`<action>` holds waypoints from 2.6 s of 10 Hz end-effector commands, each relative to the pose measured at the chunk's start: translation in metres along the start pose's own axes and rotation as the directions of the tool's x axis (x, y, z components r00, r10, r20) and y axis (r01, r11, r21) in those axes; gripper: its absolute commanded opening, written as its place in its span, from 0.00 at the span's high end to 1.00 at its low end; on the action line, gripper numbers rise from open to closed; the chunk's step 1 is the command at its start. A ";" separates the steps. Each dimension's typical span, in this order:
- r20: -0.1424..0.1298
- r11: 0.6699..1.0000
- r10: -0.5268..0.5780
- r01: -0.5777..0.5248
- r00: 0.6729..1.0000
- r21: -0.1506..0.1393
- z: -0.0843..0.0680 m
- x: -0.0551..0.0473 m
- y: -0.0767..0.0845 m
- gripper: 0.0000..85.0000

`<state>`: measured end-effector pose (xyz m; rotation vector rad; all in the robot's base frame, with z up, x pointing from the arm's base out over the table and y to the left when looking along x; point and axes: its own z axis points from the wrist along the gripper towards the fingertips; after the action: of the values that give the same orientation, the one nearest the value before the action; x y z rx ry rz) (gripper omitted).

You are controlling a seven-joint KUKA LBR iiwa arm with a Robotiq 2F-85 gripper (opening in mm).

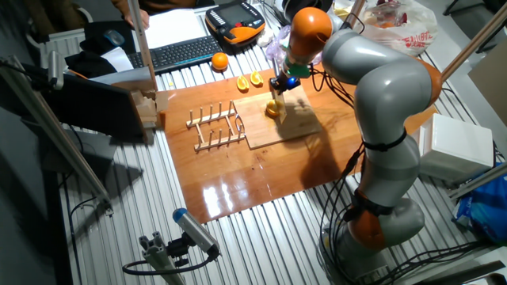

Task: Chop the orange

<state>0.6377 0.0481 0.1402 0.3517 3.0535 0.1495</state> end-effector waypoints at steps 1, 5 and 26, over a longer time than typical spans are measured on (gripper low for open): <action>-0.001 1.000 0.000 0.000 1.000 0.000 0.001 -0.001 0.000 1.00; 0.000 1.000 0.005 -0.005 1.000 -0.001 0.005 -0.001 -0.001 1.00; 0.039 0.996 -0.077 0.075 0.996 0.040 0.022 0.000 0.011 1.00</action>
<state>0.6427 0.0613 0.1195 0.2371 3.0249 0.0764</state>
